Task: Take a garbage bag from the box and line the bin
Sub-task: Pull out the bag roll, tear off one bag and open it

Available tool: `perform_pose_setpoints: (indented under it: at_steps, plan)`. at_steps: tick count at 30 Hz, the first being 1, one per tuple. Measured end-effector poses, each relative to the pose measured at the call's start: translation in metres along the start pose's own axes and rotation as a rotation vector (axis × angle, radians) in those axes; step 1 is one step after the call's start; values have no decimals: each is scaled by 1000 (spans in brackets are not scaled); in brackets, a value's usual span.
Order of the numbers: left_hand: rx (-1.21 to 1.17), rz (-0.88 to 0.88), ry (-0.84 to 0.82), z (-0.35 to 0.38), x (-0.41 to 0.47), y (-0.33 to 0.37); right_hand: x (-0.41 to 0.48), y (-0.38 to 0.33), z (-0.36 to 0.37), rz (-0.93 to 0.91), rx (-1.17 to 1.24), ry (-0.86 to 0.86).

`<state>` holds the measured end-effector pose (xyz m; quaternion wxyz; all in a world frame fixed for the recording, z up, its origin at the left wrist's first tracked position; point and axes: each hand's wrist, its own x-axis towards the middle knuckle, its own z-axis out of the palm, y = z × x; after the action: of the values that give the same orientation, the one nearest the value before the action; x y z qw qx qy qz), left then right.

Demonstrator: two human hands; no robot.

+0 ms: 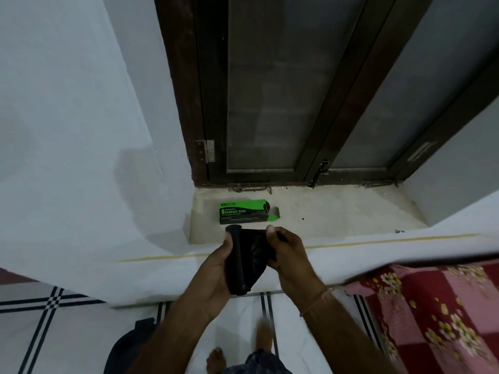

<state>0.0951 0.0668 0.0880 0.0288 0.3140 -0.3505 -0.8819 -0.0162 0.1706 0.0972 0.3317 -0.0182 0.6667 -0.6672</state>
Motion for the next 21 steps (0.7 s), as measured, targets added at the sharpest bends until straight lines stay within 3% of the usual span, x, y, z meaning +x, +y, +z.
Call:
perform_pose_setpoints:
  at_steps: [5, 10, 14, 21]
  plan:
    - [54, 51, 8, 3, 1, -1, -5, -3, -4, 20, 66, -9]
    - [44, 108, -5, 5, 1, 0, 2, 4, -4, -248, -373, -74]
    - [41, 102, 21, 10, -1, -2, 8, 5, -12, -145, -142, -88]
    - [41, 83, 47, 26, 2, -9, 14, -7, -29, -22, 55, -92]
